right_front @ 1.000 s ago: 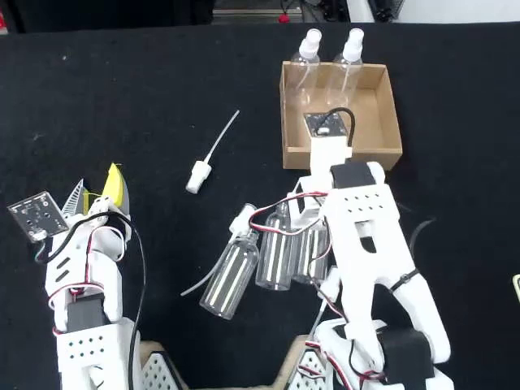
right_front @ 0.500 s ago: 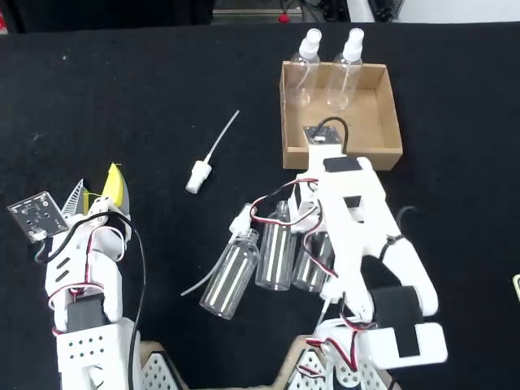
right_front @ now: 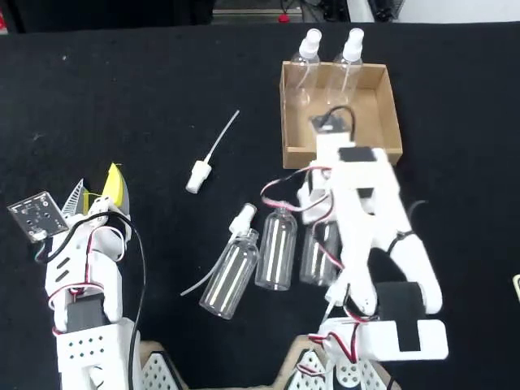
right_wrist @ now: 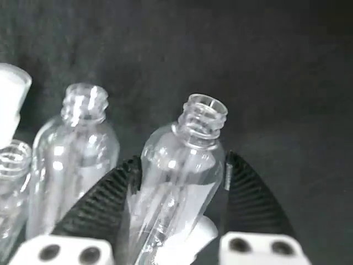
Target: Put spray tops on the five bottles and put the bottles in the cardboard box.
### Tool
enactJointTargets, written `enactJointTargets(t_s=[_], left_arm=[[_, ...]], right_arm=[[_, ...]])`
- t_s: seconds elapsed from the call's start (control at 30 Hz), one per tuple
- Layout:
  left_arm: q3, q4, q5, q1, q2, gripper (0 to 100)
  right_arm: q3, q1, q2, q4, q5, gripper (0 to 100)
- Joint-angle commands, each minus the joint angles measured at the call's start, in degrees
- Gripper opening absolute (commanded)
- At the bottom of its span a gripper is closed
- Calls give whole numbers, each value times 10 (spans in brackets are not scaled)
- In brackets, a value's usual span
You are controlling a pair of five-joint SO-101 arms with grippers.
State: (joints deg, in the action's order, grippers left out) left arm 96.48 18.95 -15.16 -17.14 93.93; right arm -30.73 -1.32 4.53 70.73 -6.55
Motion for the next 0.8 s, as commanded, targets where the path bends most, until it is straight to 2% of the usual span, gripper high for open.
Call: enactJointTargets(t_s=[0.0,0.1,0.33,0.5,0.63,0.77], left_arm=[[14,-12,6,-2,6,202],[14,-12,6,-2,6,202],[14,-13,6,-2,6,202],[14,-13,6,-2,6,202],[14,-12,6,-2,6,202],[14,-12,6,1,6,202]], right_arm=[[79,52,22,-1,-101,116],[106,90,29,4,-157,116],[218,225,58,62,-229,116],[192,301,31,18,-296,116],[151,338,-34,-39,-304,116],[168,350,-97,-42,-295,117]])
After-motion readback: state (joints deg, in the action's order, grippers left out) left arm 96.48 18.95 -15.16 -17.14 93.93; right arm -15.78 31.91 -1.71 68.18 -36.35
